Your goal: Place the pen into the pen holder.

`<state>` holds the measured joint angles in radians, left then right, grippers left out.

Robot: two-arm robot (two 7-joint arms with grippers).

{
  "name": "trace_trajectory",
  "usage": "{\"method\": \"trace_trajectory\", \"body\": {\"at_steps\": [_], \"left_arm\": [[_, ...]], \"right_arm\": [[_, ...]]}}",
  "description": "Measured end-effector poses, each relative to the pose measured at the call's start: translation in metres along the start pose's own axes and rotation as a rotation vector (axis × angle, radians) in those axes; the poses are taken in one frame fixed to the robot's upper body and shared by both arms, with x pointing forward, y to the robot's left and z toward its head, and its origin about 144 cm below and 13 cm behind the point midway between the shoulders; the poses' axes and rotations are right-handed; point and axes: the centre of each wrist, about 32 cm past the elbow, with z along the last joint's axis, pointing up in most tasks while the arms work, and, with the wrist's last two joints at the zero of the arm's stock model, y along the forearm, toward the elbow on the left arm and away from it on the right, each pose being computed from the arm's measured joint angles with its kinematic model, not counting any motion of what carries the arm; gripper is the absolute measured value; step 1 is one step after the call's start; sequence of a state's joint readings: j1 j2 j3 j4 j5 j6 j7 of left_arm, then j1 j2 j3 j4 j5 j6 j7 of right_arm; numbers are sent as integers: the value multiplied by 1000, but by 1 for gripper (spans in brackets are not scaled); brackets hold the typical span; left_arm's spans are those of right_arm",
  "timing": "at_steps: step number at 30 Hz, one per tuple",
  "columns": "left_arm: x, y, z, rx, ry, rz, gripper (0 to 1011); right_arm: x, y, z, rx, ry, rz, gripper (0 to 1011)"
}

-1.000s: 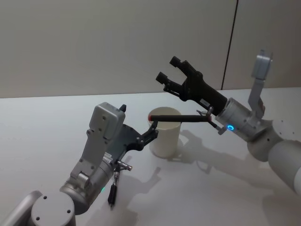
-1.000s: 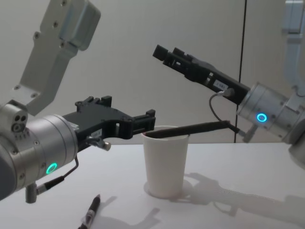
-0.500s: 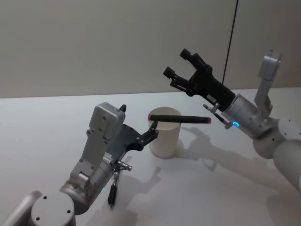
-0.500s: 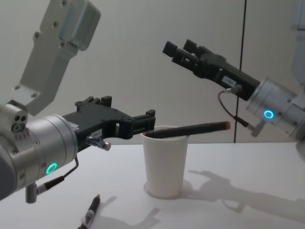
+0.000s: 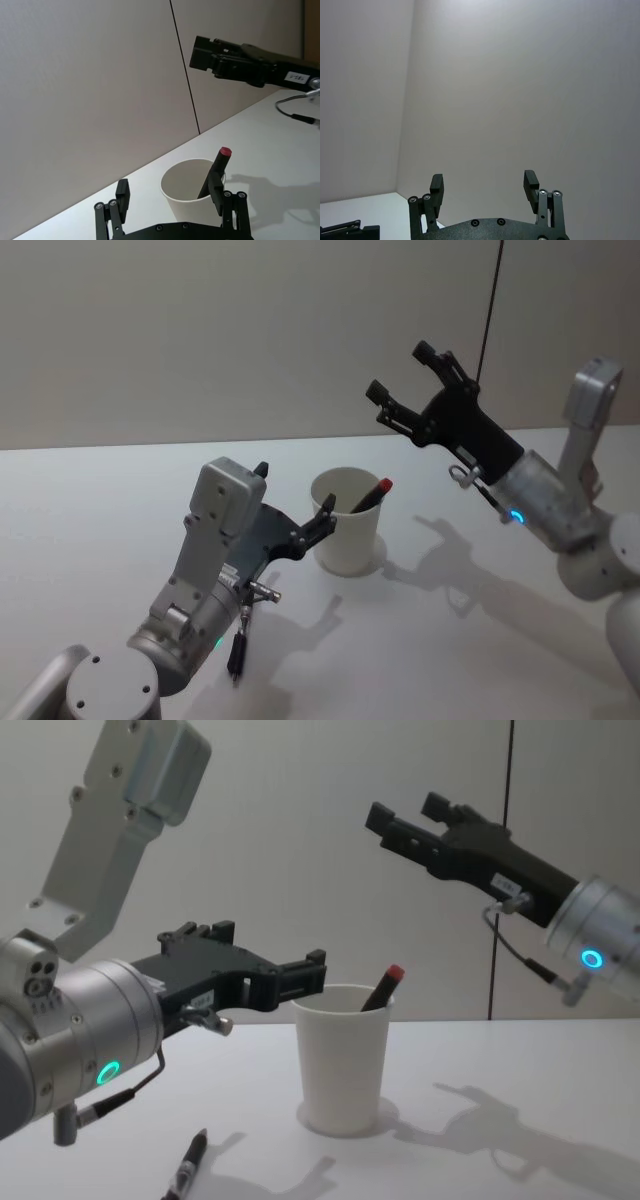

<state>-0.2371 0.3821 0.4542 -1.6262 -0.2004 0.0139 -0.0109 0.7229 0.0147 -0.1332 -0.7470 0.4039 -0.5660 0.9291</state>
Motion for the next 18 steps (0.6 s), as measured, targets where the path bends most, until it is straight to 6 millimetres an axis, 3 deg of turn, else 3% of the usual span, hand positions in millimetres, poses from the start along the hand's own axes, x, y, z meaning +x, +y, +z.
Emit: {"method": "trace_trajectory", "body": {"at_steps": [18], "left_arm": [[0, 0, 0, 0, 0, 0, 1004]], "right_arm": [[-81, -32, 53, -29, -166, -167, 1001]]}}
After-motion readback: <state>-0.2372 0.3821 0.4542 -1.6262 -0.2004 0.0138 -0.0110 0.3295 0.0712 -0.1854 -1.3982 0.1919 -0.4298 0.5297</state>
